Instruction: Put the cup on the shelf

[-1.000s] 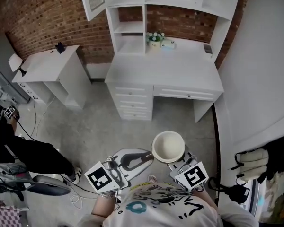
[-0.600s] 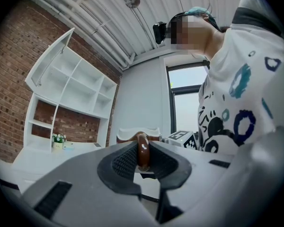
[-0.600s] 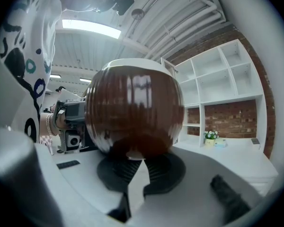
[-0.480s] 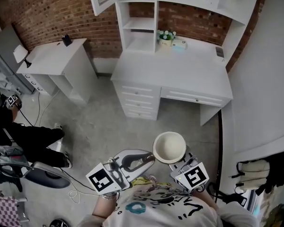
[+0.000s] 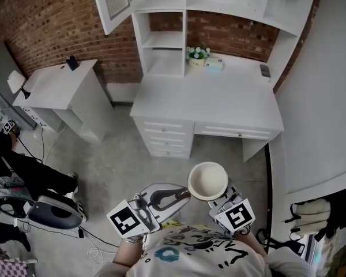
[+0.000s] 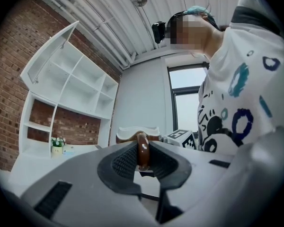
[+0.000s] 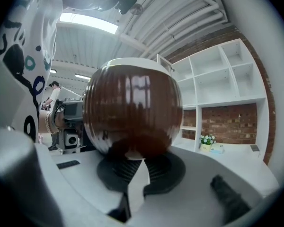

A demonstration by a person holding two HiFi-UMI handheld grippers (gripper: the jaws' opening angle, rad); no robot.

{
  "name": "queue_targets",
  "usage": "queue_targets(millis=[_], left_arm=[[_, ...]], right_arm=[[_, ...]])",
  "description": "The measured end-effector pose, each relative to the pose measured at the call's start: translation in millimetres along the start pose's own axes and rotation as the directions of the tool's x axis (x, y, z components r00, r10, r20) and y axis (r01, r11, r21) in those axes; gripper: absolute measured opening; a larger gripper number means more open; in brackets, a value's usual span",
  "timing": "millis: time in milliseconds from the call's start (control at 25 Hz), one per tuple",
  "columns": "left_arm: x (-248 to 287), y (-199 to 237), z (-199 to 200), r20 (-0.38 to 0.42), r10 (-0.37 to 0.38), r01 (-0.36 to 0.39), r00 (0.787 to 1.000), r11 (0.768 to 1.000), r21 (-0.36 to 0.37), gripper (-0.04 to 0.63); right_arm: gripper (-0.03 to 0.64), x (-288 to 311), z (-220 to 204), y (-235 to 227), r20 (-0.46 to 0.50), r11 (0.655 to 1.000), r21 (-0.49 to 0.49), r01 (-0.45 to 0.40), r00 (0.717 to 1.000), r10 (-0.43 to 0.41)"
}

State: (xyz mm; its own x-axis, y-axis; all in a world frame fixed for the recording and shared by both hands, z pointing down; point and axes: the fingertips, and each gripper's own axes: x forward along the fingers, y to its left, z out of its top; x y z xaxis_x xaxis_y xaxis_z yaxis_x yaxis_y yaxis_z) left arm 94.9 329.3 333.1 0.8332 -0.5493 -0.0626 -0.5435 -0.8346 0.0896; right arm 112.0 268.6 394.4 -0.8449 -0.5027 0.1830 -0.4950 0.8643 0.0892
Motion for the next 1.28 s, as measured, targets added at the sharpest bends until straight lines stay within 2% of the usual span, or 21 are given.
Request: queue_targets(millis=[400,520,640,800,1000,1280], left_arm=[[-2,66,12,-0.005,-0.054,0.054,0.999,0.999,-0.004,0.063],[-3,82,11,-0.012,-0.066,0.066,0.998,0.998,-0.005,0.063],[-3,95,11,-0.007,-0.073,0.073,0.997,0.997,-0.004,0.063],[-8,109,10,-0.003,-0.079,0.079,0.997,0.997,-0.009,0.063],[-13,126,10,-0.002,-0.074,0.074,0.997,0.997,-0.022,0.063],[2,144,3,-0.010,-0.086,0.085,0.996,0.995,-0.048,0.063]], right_arm=[[0.028,59,23,-29,0.079,0.997,0.055,0.060,0.995,-0.065],[0.028,73,21,-36,0.063,0.995,0.061,0.075,0.995,-0.079],[0.028,83,13,-42,-0.002,0.995,0.052,0.082,0.997,-0.082],[0.028,102,20,-44,0.066,0.994,0.076,0.080,0.994,-0.085],[0.028,116,12,-47,-0.034,0.995,0.056,0.080,0.996,-0.078],[0.028,125,5,-68,-0.049,0.995,0.055,0.080,0.996,-0.078]])
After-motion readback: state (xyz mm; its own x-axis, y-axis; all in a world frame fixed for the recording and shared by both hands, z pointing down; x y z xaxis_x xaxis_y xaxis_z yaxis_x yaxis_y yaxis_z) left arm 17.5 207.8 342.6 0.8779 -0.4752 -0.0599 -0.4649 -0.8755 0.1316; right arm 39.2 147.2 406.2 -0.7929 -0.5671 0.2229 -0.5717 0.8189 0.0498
